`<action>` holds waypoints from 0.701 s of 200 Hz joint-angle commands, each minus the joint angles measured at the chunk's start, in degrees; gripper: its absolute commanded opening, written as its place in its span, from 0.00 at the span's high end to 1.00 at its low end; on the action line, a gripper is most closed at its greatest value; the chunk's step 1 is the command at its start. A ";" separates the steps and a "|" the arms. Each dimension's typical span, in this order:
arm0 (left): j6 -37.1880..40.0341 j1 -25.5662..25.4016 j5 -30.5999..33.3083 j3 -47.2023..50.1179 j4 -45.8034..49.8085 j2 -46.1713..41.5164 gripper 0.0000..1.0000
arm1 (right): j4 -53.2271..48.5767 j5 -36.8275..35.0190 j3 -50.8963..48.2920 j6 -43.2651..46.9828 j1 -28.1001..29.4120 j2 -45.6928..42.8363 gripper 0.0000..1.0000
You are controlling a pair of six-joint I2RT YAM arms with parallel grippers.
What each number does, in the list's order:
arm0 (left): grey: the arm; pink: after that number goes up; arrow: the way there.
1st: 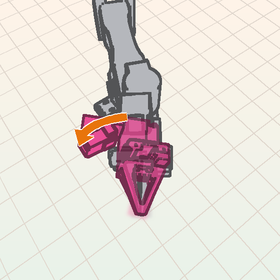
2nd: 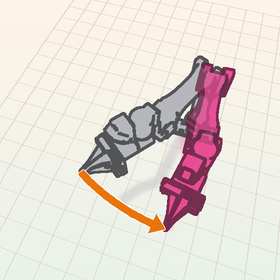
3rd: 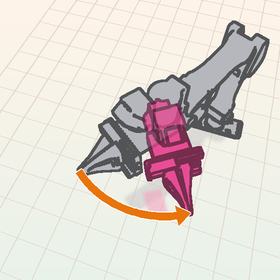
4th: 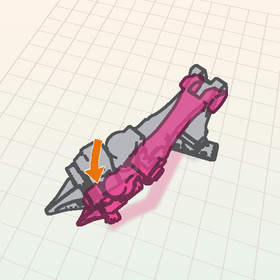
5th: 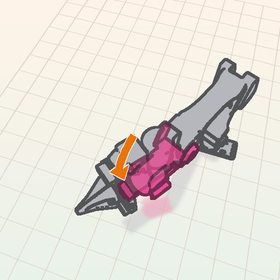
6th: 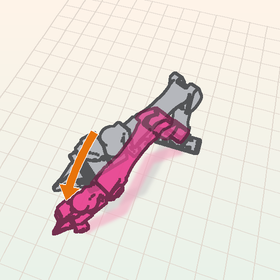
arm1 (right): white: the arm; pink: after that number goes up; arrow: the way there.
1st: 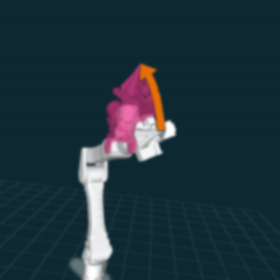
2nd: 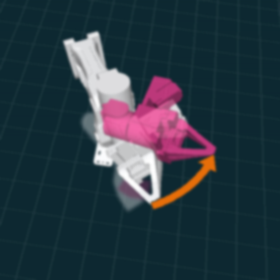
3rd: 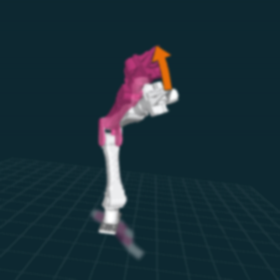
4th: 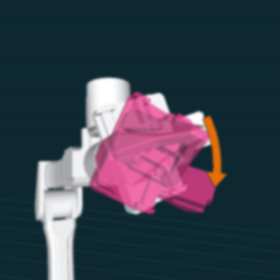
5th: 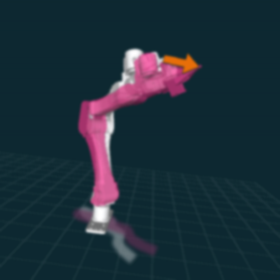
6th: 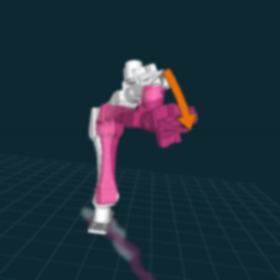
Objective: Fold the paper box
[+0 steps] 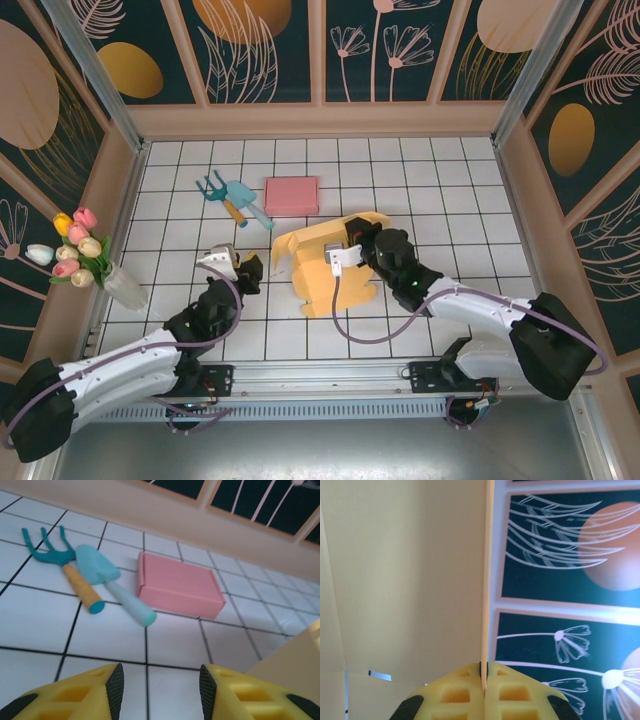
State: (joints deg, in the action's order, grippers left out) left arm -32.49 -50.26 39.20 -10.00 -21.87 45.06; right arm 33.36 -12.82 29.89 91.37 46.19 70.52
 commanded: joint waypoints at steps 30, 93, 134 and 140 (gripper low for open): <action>3.13 -0.19 2.83 3.37 -6.65 1.41 0.54 | 14.50 -3.34 -4.48 2.96 1.45 6.73 1.00; 3.65 -0.19 1.82 6.21 -12.07 4.21 0.53 | 24.32 -2.42 -9.64 2.77 0.57 15.19 1.00; 6.64 -0.15 -0.89 3.74 -15.29 11.37 0.52 | 27.77 -2.75 -10.29 4.40 -0.18 20.21 1.00; 7.19 -0.17 -1.32 3.27 -15.92 12.68 0.52 | 28.28 -2.65 -10.29 4.56 -0.30 20.43 1.00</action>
State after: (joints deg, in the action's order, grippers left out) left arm -28.42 -50.26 39.64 -4.47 -33.30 54.22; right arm 59.57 -15.38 20.82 94.28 46.48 88.82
